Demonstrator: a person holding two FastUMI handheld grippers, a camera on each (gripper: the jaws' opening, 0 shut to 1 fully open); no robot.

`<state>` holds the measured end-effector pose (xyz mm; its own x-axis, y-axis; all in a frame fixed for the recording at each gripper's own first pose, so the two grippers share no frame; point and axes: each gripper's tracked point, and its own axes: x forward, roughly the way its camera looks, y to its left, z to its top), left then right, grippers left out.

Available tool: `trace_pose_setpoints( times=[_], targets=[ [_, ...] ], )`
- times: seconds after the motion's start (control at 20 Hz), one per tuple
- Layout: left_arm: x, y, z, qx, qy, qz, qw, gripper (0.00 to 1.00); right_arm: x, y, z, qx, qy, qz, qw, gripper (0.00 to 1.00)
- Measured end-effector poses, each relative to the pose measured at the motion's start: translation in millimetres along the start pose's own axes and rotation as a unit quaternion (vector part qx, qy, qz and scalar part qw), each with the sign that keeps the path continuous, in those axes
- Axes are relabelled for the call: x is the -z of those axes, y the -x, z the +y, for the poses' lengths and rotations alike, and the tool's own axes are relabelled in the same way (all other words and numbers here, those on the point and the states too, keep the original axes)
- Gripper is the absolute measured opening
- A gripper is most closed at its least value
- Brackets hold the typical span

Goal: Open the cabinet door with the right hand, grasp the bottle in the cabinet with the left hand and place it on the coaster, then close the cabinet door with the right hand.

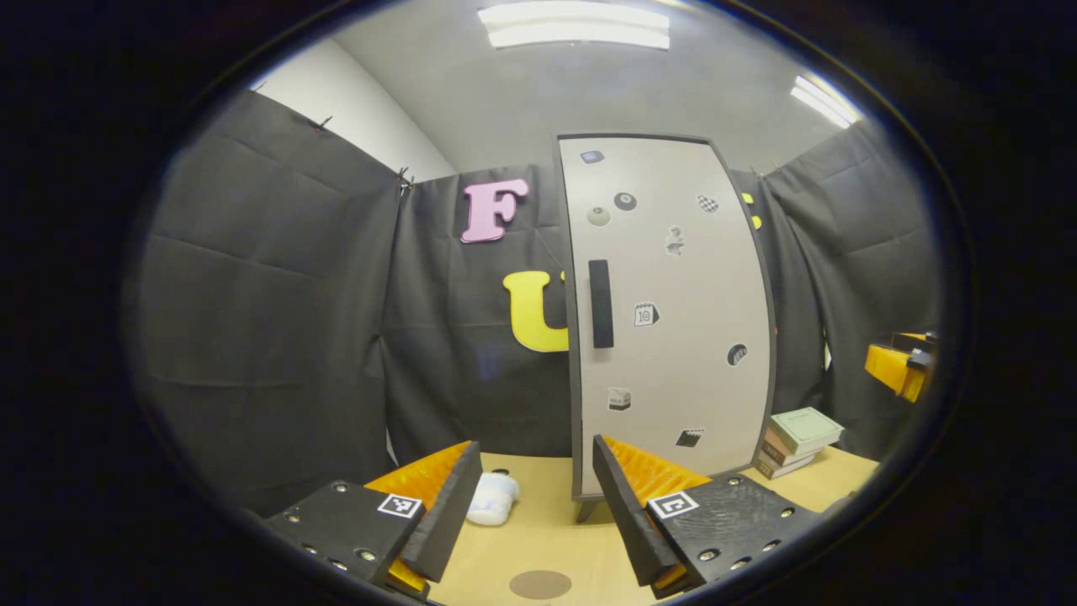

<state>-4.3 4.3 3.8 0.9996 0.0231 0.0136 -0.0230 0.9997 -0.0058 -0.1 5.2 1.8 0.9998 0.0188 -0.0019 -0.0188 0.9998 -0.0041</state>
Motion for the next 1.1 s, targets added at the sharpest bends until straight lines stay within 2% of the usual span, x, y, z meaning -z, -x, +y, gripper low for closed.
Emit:
trace_pose_setpoints(
  times=[0.45,0.5,1.1],
  targets=[
    [0,-1,6,-0.008,0.001,0.004,1.000,0.80,-6,-10,9,-0.010,0.004,0.000,1.000,0.97],
    [-1,-1,8,-0.009,0.000,0.003,1.000,0.82,-7,-12,12,-0.013,0.002,0.002,1.000,0.98],
    [-7,10,52,-0.043,-0.011,-0.005,0.999,0.82,-31,-48,52,-0.058,-0.007,-0.002,0.998,0.98]
  ],
)
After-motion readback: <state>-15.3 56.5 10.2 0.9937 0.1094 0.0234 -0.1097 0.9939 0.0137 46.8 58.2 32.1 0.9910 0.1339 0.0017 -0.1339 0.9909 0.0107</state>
